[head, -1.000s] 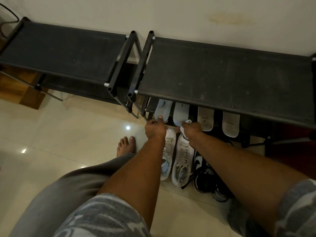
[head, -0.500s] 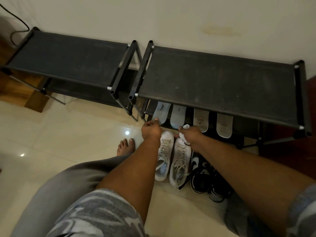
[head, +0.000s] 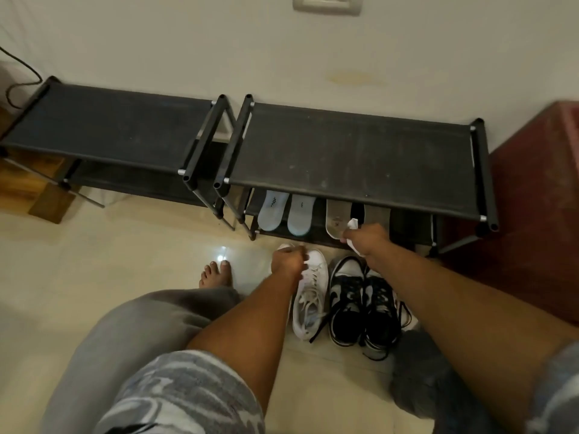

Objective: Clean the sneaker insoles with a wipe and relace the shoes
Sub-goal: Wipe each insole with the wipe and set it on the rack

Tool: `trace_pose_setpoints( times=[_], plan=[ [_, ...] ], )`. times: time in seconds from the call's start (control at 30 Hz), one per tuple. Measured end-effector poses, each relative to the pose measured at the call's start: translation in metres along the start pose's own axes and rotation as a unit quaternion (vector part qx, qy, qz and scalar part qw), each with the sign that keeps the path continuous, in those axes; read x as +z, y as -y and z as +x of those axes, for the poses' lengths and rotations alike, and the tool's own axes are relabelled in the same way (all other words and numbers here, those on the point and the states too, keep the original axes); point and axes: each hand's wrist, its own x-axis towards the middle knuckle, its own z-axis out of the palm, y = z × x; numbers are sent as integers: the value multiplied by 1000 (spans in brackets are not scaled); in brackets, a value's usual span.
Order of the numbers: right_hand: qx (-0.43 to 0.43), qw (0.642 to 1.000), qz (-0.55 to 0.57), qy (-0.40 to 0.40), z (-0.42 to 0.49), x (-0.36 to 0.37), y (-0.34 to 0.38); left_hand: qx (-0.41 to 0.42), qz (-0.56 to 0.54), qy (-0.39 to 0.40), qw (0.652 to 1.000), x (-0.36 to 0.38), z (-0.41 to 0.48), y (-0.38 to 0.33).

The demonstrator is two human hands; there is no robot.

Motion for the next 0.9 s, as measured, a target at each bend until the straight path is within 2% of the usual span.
trace_pose_setpoints(
  times=[0.1, 0.2, 0.43, 0.6, 0.9],
  plan=[
    [28, 997, -26, -72, 7, -1, -9, -4, 24, 64, 998, 33, -11, -8],
    [59, 991, -34, -114, 15, -1, -15, -15, 18, 85, 996, 54, -14, -18],
    [53, 989, -110, -85, 39, 19, -4, 0, -15, 66, 998, 80, 3, -34],
    [70, 978, -170, -96, 46, 28, -1, 3, 3, 13, 1000, 90, 22, -37],
    [75, 985, -130, -82, 39, 26, -2, 22, -4, -12, 1000, 87, 13, -38]
  ],
)
